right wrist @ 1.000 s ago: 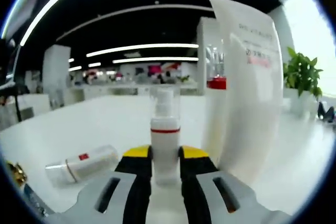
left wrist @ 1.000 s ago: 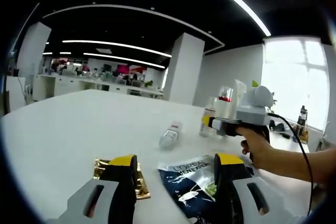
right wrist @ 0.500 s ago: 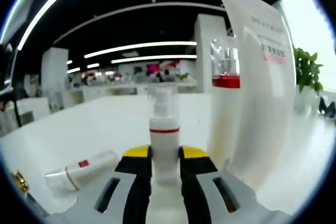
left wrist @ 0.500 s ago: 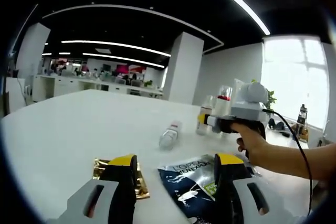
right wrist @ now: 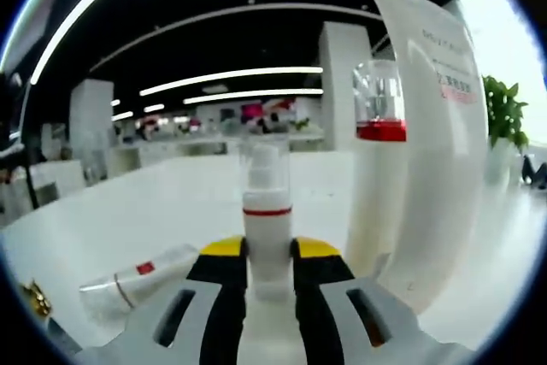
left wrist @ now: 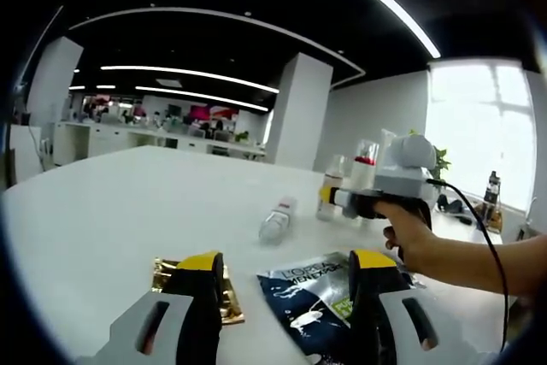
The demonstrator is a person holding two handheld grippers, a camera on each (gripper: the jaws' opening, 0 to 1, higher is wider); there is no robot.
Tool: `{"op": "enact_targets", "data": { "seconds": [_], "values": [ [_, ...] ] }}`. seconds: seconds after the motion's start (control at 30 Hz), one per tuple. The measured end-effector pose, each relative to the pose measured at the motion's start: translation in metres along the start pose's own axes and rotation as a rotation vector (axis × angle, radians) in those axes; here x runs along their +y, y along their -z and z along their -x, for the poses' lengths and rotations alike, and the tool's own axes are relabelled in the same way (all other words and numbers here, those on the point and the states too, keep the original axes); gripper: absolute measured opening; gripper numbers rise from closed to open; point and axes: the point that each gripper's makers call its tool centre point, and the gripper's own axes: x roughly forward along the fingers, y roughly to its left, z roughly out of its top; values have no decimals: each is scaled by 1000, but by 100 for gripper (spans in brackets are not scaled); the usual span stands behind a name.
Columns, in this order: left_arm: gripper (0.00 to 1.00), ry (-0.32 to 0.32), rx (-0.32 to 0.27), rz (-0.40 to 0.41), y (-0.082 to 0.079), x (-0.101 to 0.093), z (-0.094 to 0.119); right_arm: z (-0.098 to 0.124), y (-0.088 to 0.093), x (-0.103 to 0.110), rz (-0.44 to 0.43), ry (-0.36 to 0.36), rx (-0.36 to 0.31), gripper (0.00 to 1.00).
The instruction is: Arrange the skincare products in the storage area until every visible bottle or jar stands upright without overlapping.
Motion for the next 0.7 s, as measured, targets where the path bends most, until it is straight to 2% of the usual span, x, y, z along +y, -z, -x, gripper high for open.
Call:
{"op": "enact_targets", "data": {
  "seconds": [0.1, 0.2, 0.27, 0.47, 0.57, 0.7],
  "values": [
    [61, 0, -1, 1, 0, 0, 0, 3, 0, 0, -18, -10, -5, 19],
    [61, 0, -3, 2, 0, 0, 0, 8, -8, 4, -24, -37, -37, 22],
    [61, 0, -2, 1, 0, 0, 0, 10, -11, 8, 1, -49, -37, 24],
    [61, -1, -2, 1, 0, 0, 0, 15, -10, 11, 5, -66, -34, 27],
    [61, -2, -1, 1, 0, 0, 0, 22, -10, 10, 20, -67, -32, 27],
    [61, -2, 2, -3, 0, 0, 0, 35, -15, 17, 29, -118, -57, 26]
  ]
}}
